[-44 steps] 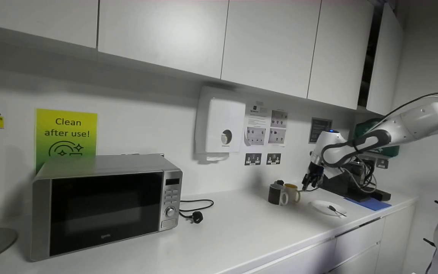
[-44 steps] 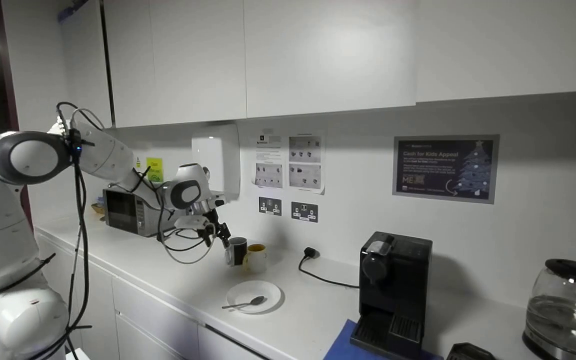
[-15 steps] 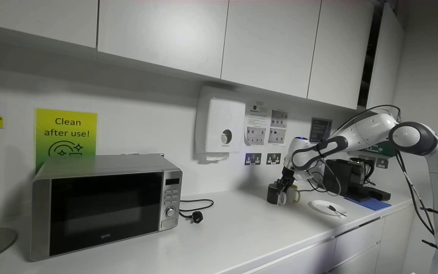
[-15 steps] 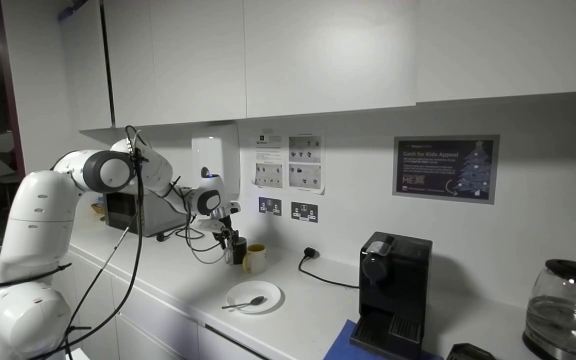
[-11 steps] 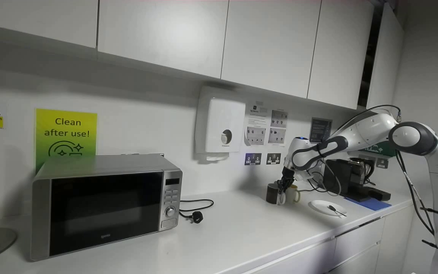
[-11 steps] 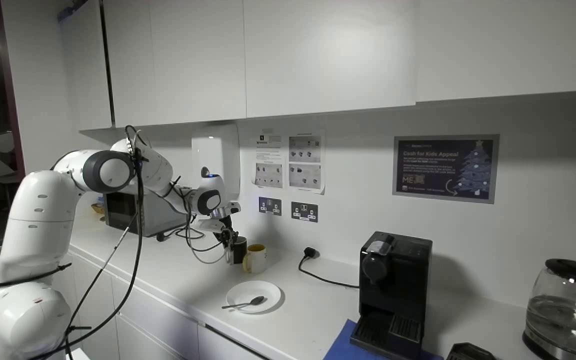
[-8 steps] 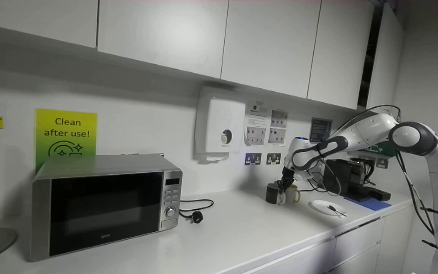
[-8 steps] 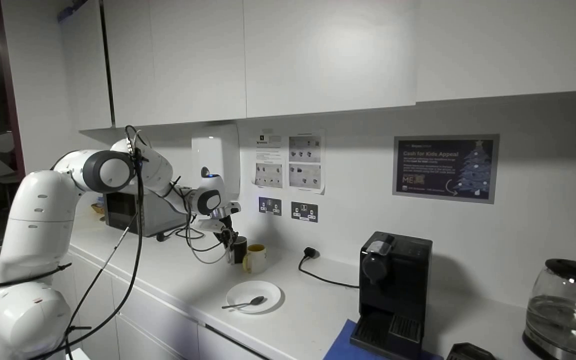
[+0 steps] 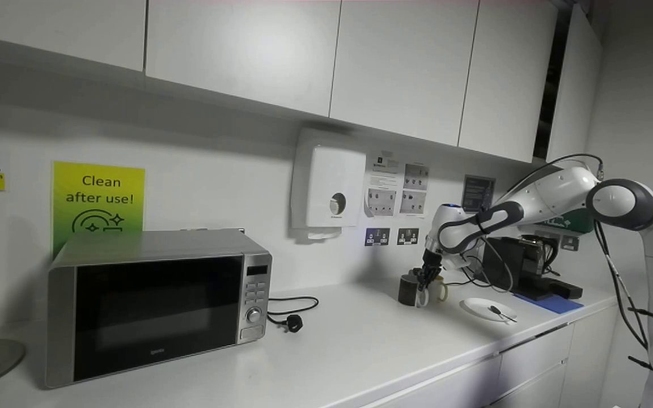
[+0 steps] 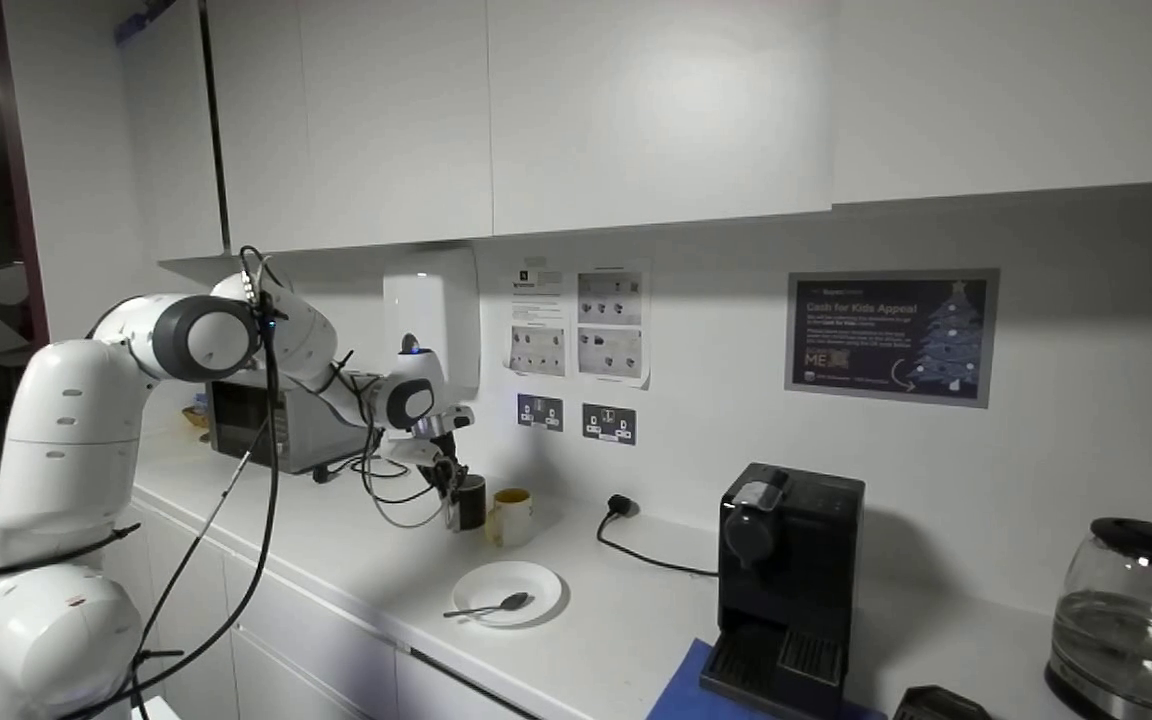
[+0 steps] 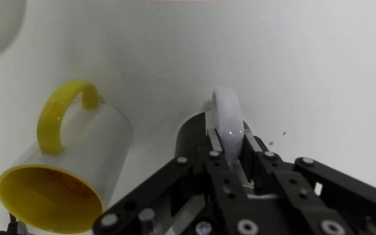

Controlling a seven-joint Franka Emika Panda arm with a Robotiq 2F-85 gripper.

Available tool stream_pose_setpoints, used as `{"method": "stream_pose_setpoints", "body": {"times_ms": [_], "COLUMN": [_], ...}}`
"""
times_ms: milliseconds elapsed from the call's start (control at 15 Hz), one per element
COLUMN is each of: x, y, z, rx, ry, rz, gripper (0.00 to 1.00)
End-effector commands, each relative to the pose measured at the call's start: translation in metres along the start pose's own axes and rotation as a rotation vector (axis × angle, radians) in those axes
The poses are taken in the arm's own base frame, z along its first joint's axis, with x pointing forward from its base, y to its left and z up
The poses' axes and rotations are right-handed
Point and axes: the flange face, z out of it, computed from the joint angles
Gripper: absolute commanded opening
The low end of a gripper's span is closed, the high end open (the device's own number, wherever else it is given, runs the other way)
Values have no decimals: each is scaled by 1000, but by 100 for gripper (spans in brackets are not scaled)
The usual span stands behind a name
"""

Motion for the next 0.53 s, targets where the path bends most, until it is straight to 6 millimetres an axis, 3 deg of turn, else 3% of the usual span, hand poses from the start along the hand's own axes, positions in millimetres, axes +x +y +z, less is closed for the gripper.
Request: {"method": "stream_pose_setpoints", "body": {"times_ms": [0,467], "x": [-37,-84], "y": [-10,-21], "z": [-20,-27], "rx": [12,6], "ry": [-24,-54], "rz": [14,-15], "gripper": [5,5]}}
